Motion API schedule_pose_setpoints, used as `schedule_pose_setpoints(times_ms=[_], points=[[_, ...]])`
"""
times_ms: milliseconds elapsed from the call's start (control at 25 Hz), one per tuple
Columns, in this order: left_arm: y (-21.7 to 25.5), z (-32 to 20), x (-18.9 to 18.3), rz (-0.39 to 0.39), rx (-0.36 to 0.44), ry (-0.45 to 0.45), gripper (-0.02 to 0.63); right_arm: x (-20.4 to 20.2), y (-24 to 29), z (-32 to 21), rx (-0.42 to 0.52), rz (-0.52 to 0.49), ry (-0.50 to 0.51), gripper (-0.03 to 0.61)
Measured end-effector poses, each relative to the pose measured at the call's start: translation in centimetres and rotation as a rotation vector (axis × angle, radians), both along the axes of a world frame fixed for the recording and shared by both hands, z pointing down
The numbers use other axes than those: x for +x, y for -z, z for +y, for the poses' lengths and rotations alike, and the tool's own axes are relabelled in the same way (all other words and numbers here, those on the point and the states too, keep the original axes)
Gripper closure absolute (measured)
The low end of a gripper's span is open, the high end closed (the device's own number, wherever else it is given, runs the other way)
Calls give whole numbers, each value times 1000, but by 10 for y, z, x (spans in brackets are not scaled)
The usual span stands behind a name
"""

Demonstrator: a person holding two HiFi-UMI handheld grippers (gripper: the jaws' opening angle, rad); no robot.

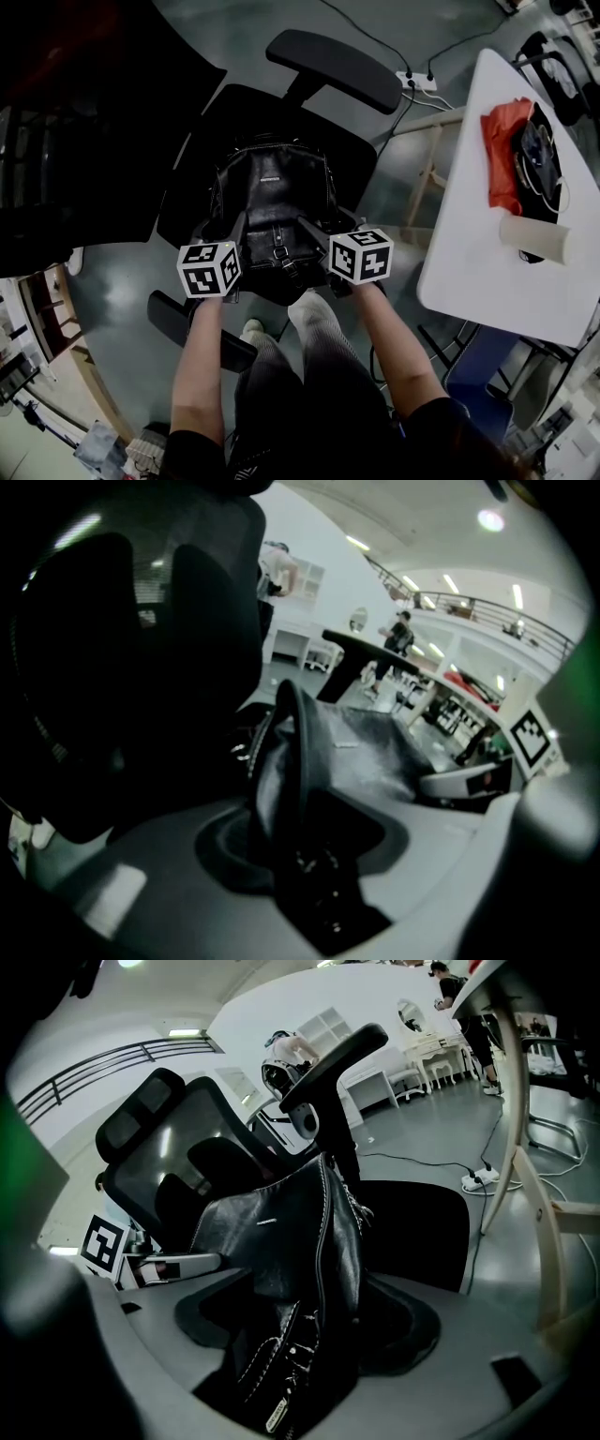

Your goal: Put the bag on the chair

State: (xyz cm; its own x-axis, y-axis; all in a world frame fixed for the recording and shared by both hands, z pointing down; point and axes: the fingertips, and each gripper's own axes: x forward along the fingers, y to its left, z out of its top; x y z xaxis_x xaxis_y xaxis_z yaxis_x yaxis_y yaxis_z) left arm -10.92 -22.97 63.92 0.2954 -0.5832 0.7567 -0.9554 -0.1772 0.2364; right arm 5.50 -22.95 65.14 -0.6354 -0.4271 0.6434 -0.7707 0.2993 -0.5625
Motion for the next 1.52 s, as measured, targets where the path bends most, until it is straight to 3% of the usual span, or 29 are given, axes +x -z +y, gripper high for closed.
schedule_pose_setpoints(times_ms=[120, 240, 520, 840, 1120, 1320, 1520], points=[[1, -1, -5, -35, 4, 21, 435, 1, 1, 0, 5, 10, -4, 262], [3, -4, -15, -105, 27, 61, 328, 4, 3, -3, 24, 39, -16, 250], [10, -5, -26, -175, 48, 88, 287, 13, 8, -5, 63, 122, -49, 236], [25, -1, -22, -167, 70, 70, 282, 33, 29, -4, 127, 171, -107, 235], [54, 5, -14, -136, 116, 34, 377, 35, 50, 2, 155, 185, -121, 244], [76, 15, -9, -87, 131, 26, 464, 37, 71, 10, 187, 189, -148, 349], [94, 27, -5, -54, 142, 13, 535, 36, 90, 19, 205, 179, -167, 404]])
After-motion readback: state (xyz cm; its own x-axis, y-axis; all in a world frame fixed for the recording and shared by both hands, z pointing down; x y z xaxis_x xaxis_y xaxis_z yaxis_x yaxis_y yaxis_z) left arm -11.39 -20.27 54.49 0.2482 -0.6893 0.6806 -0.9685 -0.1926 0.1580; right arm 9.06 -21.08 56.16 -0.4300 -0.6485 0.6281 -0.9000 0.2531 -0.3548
